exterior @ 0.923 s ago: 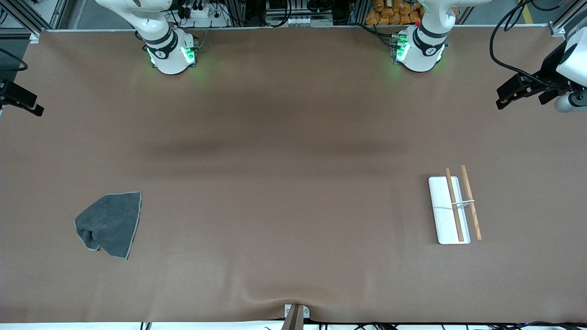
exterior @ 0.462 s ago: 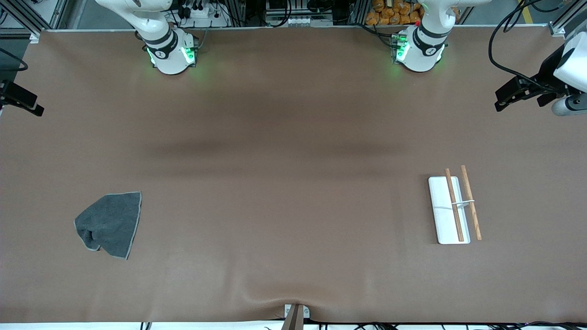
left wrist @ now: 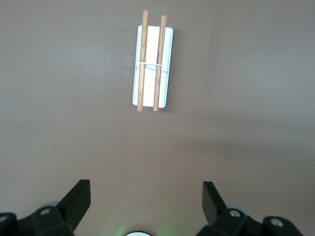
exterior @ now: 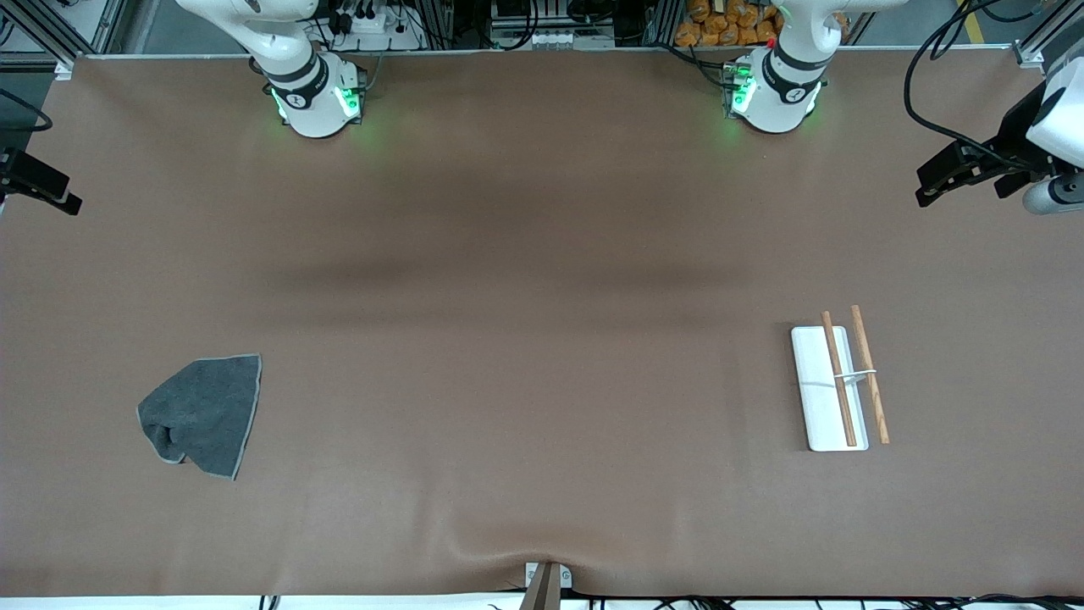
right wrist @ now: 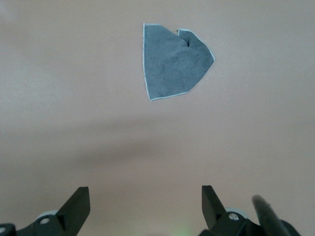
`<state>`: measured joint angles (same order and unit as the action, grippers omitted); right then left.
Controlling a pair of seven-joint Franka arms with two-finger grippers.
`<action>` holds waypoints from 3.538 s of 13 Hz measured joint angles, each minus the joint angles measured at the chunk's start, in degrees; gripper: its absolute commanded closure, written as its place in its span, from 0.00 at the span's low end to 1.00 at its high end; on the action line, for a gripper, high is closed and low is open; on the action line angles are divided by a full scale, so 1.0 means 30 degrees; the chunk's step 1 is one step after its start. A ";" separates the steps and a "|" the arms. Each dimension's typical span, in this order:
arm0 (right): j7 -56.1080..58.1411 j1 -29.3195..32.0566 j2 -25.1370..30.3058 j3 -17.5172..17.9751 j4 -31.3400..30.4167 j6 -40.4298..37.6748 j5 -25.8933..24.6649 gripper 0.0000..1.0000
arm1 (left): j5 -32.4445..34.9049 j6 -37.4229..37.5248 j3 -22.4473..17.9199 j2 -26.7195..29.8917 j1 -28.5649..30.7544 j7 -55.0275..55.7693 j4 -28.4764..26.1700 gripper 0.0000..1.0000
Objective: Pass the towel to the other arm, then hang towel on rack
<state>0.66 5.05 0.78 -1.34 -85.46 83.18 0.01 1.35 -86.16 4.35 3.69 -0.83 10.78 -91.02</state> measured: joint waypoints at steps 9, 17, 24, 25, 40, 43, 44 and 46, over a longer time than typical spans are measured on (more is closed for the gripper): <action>0.0000 -0.0015 -0.0001 0.0001 0.0000 -0.0002 0.0000 0.00 | 0.0000 0.0020 0.0001 -0.0130 0.0000 -0.0009 -0.0014 0.00; 0.0000 -0.0015 -0.0001 0.0000 0.0000 -0.0003 0.0000 0.00 | 0.0000 0.0158 0.0000 -0.0130 0.0004 -0.0009 -0.0013 0.00; 0.0000 -0.0015 -0.0001 0.0000 0.0000 -0.0034 0.0000 0.00 | 0.0000 0.0172 0.0012 -0.0130 0.0003 -0.0009 -0.0004 0.00; 0.0000 -0.0014 -0.0001 0.0000 0.0000 -0.0068 0.0000 0.00 | 0.0000 0.0172 0.0016 -0.0129 0.0003 -0.0009 -0.0002 0.00; 0.0000 -0.0015 -0.0002 0.0000 0.0000 -0.0142 0.0000 0.00 | -0.0491 0.0179 -0.0055 -0.0130 0.0097 -0.0153 -0.0019 0.00; 0.0014 0.0003 -0.0063 -0.0021 0.0000 -0.0152 0.0000 0.00 | -0.0492 0.0179 -0.0064 -0.0130 0.0114 -0.0197 -0.0049 0.00; 0.0021 -0.0001 -0.0219 -0.0017 -0.0010 -0.0168 0.0000 0.00 | -0.0492 0.0178 -0.0066 -0.0131 0.0117 -0.0199 -0.0059 0.00; 0.0023 0.0033 -0.1038 -0.0030 -0.0043 -0.0098 -0.0012 0.00 | -0.0492 0.0178 -0.0070 -0.0132 0.0119 -0.0201 -0.0080 0.00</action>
<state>0.73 5.14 -2.33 -1.43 -85.59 82.89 -0.03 -0.13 -85.63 4.14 3.29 -0.47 10.18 -91.26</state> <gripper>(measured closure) 0.000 0.000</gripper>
